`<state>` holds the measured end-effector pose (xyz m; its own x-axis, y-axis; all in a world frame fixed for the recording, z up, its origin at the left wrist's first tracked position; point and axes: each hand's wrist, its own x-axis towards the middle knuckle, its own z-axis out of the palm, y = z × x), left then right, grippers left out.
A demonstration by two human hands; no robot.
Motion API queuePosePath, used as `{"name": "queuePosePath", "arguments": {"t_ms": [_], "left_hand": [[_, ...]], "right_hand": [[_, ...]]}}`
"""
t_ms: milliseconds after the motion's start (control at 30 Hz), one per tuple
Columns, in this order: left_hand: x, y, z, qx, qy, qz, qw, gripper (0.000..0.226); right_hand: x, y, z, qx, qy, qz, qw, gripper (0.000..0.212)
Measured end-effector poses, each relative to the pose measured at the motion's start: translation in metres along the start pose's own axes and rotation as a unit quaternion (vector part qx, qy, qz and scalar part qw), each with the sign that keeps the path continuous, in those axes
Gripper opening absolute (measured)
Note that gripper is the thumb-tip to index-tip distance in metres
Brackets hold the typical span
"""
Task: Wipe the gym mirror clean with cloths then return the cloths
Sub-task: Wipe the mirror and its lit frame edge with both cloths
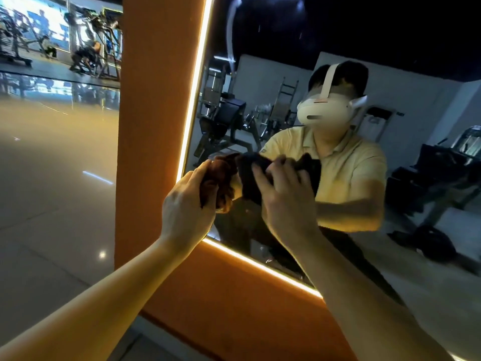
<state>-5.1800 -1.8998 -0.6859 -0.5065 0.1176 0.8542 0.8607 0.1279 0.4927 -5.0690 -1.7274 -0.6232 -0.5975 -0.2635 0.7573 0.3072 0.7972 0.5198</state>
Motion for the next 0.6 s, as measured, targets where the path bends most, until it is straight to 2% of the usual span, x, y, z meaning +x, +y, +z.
{"name": "queuePosePath", "arguments": {"t_ms": [67,100,167,233,300,333,367,433,533,600], "left_hand": [[0.002,-0.003,-0.001,0.003,-0.008,-0.006,1.000,0.043],[0.002,-0.004,-0.001,0.002,-0.014,-0.006,1.000,0.043],[0.003,-0.006,-0.002,0.004,-0.021,-0.004,1.000,0.044],[0.004,-0.006,-0.005,0.016,-0.030,-0.002,0.999,0.050],[0.003,-0.006,-0.008,0.027,-0.045,0.006,0.999,0.052],[0.003,-0.006,-0.009,0.030,-0.045,0.013,0.998,0.052],[0.005,-0.006,-0.008,0.028,-0.041,0.018,0.999,0.050],[0.006,-0.001,-0.006,0.011,-0.030,0.005,0.999,0.049],[0.009,0.008,-0.004,-0.015,-0.017,-0.035,0.999,0.046],[0.011,0.010,-0.002,-0.016,-0.014,-0.051,0.998,0.041]], "right_hand": [[0.013,0.009,0.003,0.001,0.036,0.072,0.997,0.053],[0.005,0.003,0.007,0.003,0.025,0.064,0.998,0.056],[-0.038,-0.027,0.019,0.009,-0.051,-0.039,0.998,0.072],[-0.085,-0.056,0.023,0.029,-0.147,-0.145,0.978,0.077],[-0.095,-0.057,0.019,0.046,-0.175,-0.178,0.967,0.069],[-0.082,-0.048,0.016,0.034,-0.154,-0.174,0.972,0.063],[-0.063,-0.037,0.010,0.008,-0.118,-0.154,0.981,0.058],[-0.022,-0.009,-0.006,-0.035,-0.050,-0.060,0.996,0.052],[0.009,0.014,-0.023,-0.033,-0.010,0.084,0.996,0.050],[-0.009,-0.001,-0.020,-0.003,-0.027,0.093,0.995,0.055]]}}
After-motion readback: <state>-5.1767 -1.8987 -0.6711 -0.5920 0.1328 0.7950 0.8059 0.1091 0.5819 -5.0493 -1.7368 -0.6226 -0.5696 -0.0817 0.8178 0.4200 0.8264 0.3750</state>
